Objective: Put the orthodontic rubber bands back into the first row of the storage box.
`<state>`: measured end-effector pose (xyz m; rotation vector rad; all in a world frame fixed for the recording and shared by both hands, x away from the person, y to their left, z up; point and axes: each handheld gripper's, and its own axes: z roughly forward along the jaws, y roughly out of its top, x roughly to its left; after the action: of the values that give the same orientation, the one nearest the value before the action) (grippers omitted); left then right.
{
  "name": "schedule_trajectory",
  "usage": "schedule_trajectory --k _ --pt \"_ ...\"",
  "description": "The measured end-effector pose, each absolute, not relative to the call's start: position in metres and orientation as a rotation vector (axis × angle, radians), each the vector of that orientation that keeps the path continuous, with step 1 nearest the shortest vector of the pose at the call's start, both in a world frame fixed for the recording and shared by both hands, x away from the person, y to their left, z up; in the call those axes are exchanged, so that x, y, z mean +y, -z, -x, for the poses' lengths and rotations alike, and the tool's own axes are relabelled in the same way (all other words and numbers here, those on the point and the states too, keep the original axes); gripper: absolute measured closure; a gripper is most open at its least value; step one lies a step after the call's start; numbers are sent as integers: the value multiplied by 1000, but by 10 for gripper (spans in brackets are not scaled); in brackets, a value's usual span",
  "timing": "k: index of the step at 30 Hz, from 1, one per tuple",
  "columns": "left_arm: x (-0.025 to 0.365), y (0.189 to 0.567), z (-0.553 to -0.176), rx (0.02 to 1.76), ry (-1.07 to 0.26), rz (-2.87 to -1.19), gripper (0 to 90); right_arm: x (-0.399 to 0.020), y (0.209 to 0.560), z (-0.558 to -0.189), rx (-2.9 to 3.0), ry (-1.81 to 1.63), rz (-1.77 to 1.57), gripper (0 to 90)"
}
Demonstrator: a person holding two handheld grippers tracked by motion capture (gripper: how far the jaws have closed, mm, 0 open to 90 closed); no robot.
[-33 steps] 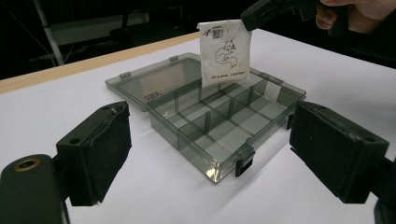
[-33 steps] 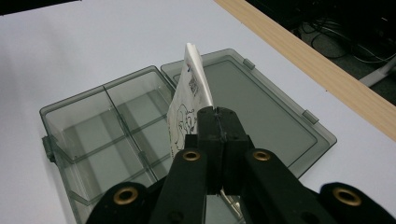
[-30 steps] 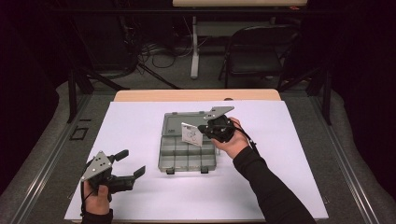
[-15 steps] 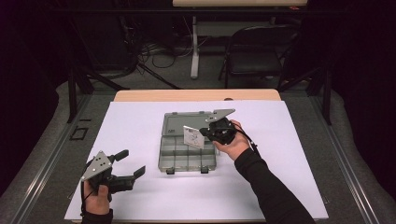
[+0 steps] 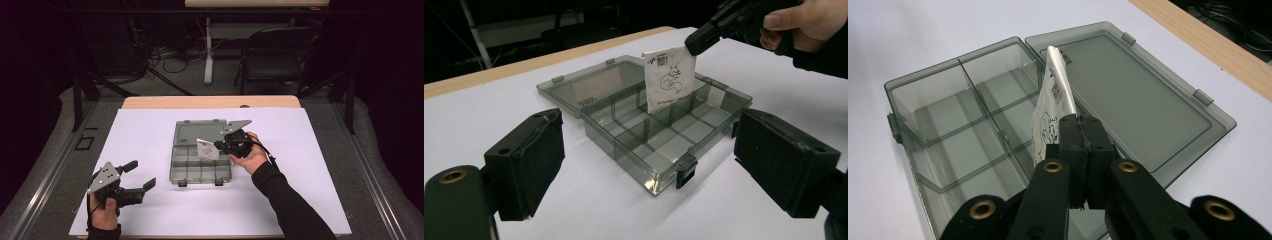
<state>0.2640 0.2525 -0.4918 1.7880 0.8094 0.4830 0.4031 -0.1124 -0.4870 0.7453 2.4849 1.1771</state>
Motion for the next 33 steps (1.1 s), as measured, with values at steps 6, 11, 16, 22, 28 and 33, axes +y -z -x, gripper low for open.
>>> schedule_trajectory --k 6,11,16,22,28,33 --pt "253 492 -264 810 -482 -1785 127 -112 493 -402 2498 -1164 -746 900" --pt "253 492 -264 810 -482 -1785 128 -112 496 -402 2494 -1164 -755 900" --pt "253 492 -264 811 -483 -1785 128 -114 498 -403 2491 -1156 -771 900" --pt "253 492 -264 811 -483 -1785 128 -115 498 -403 2490 -1144 -776 899" --pt "253 492 -264 811 -483 -1786 128 -115 498 -403 2487 -1134 -785 896" --pt "253 492 -264 812 -483 -1785 127 -116 499 -403 2477 -1134 -788 892"
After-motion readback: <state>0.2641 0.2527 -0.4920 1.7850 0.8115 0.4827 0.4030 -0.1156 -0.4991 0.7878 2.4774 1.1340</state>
